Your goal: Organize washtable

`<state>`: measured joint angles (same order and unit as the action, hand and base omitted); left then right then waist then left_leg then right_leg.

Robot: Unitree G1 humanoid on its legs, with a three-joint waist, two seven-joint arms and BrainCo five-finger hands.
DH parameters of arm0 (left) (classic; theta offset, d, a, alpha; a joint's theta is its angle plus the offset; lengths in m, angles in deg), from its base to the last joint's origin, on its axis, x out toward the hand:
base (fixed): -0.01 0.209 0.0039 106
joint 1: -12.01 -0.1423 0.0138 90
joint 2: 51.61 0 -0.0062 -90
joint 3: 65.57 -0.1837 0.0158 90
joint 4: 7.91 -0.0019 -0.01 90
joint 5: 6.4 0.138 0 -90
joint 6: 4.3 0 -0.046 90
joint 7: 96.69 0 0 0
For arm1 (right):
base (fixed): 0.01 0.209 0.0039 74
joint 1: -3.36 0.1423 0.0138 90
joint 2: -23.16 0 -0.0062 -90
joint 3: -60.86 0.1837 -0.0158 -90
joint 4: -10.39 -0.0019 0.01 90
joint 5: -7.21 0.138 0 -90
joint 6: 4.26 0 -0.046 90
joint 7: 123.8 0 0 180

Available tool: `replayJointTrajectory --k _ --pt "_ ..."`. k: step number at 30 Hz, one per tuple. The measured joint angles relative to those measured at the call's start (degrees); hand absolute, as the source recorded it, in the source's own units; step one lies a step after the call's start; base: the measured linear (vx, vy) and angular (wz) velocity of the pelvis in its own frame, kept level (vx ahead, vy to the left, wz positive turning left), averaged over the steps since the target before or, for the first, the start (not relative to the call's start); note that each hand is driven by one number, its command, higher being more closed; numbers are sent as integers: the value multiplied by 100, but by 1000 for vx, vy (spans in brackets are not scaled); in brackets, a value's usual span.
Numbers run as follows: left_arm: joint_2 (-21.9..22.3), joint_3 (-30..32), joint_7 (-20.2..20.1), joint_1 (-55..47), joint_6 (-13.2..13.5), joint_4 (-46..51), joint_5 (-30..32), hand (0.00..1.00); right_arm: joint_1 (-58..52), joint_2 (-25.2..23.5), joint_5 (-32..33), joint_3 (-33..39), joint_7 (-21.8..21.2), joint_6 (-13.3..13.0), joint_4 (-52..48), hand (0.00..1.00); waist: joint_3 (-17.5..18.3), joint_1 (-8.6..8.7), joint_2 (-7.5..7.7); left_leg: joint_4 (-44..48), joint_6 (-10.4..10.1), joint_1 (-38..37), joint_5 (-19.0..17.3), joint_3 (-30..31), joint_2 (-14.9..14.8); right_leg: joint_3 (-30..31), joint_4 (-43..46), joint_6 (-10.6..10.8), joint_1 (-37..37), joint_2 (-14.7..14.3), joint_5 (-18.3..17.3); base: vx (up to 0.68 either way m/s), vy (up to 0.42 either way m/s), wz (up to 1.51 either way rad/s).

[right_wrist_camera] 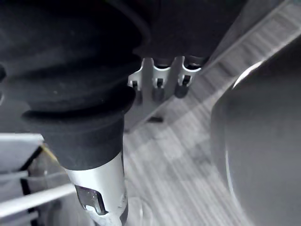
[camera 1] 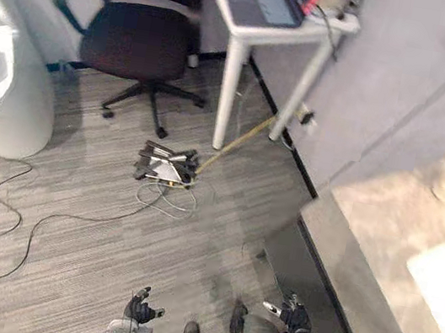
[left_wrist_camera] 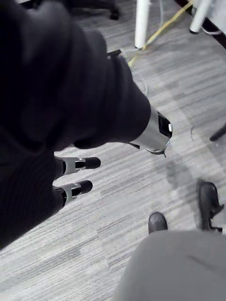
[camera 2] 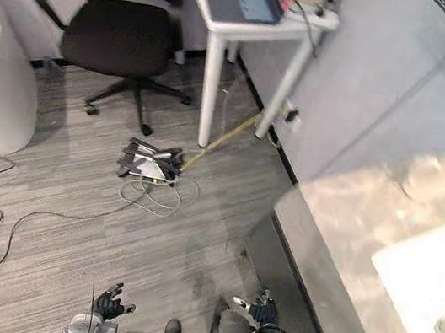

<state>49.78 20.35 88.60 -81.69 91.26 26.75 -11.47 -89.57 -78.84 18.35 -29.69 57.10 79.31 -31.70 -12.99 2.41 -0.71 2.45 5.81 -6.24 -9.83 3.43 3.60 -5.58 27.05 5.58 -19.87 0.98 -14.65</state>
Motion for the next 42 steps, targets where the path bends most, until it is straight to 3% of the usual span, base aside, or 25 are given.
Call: replayJointTrajectory --k 3,5,6,7,9,11,15,16,17,18,21,27,29,31,32,33,34,35,36,39,41,42 --pt "34 140 -9 2 49 -21 -53 0 -166 -12 2 18 -2 -22 -50 0 -2 8 138 122 -454 -416 -325 846 86 331 8 -167 -456 80 456 604 -139 216" --pt "10 298 9 -73 59 91 -86 0 -379 -75 -3 0 2 14 -202 0 100 18 330 984 -767 -289 -663 863 278 61 -370 -366 -410 321 1503 585 -180 182" --pt "192 475 41 -70 49 166 -108 0 -327 33 -31 -5 -1 10 -379 0 140 -64 104 2008 -1000 175 -928 572 114 -246 -217 -749 -393 283 1405 681 -208 94" --pt "304 498 51 -84 44 232 -107 0 -246 23 -30 -4 11 -20 -503 0 131 -79 -75 2860 -1261 597 -776 303 -34 -354 -445 -894 -195 205 1295 535 -166 52" --pt "422 480 87 -65 29 303 -103 0 -113 -31 -28 -49 19 -27 -497 0 117 -83 -147 3174 -1228 703 -843 -336 -566 -531 -717 -997 194 160 1228 447 -173 36" --pt "628 386 88 -49 22 406 -98 0 -162 -124 -29 -35 28 11 -435 0 108 -21 -105 2956 -1232 628 -841 -750 -967 -811 -944 -1019 729 241 1213 389 -167 69" --pt "758 -66 -13 110 -13 413 5 0 -124 -119 -29 66 45 -7 -383 0 122 -18 -85 1933 -1275 982 -770 -1477 -1256 -1349 -1441 -986 1208 451 1193 174 -25 66" --pt "728 -133 -14 126 -17 398 39 0 -125 -112 -29 84 49 -4 -294 0 127 -9 -99 1577 -1404 1035 -544 -1740 -1282 -1455 -1502 -905 1277 475 1148 83 60 53" --pt "702 -203 -11 133 -26 388 100 0 -130 -108 -29 105 51 -1 -209 0 132 9 -131 1340 -1365 1061 -143 -1910 -1311 -1518 -1523 -819 1336 474 1095 57 105 46" --pt "677 -292 -12 139 -30 342 148 0 -125 -70 -28 195 60 19 -122 0 113 9 -256 1096 -1083 1033 256 -2158 -1369 -1607 -1520 -706 1464 374 1023 50 133 43" --pt "374 -310 -16 79 -31 242 255 0 -87 -147 -50 180 135 23 -3 0 221 -28 37 375 -941 678 591 -2066 -995 -1628 -1547 -517 1547 608 1076 2 172 35" --pt "202 -195 -7 35 -30 128 250 0 -47 -252 -217 106 124 43 97 0 224 -18 46 -17 -665 388 786 -1988 -562 -1574 -1195 -295 1550 1024 1059 -70 124 13" --pt "223 -190 -12 24 -32 122 252 0 -72 -252 -227 91 121 40 36 0 231 -13 62 -125 -623 383 809 -1723 -441 -1088 -671 -283 1413 1126 884 -120 67 68" --pt "232 -69 -14 26 -37 131 253 0 -96 -297 -226 93 119 30 -34 0 221 22 84 -155 -567 432 845 -1205 -310 134 -261 -306 1223 980 560 -39 -17 122" --pt "246 113 -10 41 -36 155 251 0 -155 -335 -226 87 114 36 -33 0 248 0 227 -156 -547 490 893 -886 -243 930 -109 -242 1210 774 376 -19 -119 145" --pt "249 302 9 27 -31 179 251 0 -191 -401 -224 35 110 41 -28 0 249 -35 245 -145 -598 583 957 -651 -207 1438 -77 -158 1209 618 270 -39 -150 141" --pt "248 402 12 22 -30 178 251 0 -195 -436 -222 -3 102 40 -24 0 266 -36 297 -149 -621 624 1006 -517 -177 1559 -125 -152 1233 605 246 -35 -224 138" --pt "229 508 15 27 -31 174 247 0 -197 -523 -220 -67 53 44 19 0 340 -66 451 -228 -726 730 1164 -264 -112 1378 -411 -37 1401 717 13 -24 -204 99" --pt "251 528 15 56 -29 166 248 0 -174 -552 -221 -95 30 47 23 0 338 -119 438 -267 -763 775 1246 -175 -142 1259 -490 31 1418 719 -24 -18 -197 100" --pt "454 657 14 112 -34 197 248 0 -134 -541 -223 -122 22 56 -3 0 307 -162 211 -184 -864 1300 1465 -54 -482 382 -728 -130 1452 603 158 -48 -153 113" --pt "519 695 15 137 -39 246 247 0 -109 -534 -223 -122 31 59 -11 0 308 -164 173 -36 -878 1489 1435 -743 -726 -67 -738 -153 1480 649 170 -56 -84 129" --pt "561 689 15 204 -56 309 251 0 -98 -525 -233 -121 53 62 -12 0 229 -162 266 597 -740 1616 1341 -1715 -923 -433 -732 -175 1552 856 161 -46 -37 107"
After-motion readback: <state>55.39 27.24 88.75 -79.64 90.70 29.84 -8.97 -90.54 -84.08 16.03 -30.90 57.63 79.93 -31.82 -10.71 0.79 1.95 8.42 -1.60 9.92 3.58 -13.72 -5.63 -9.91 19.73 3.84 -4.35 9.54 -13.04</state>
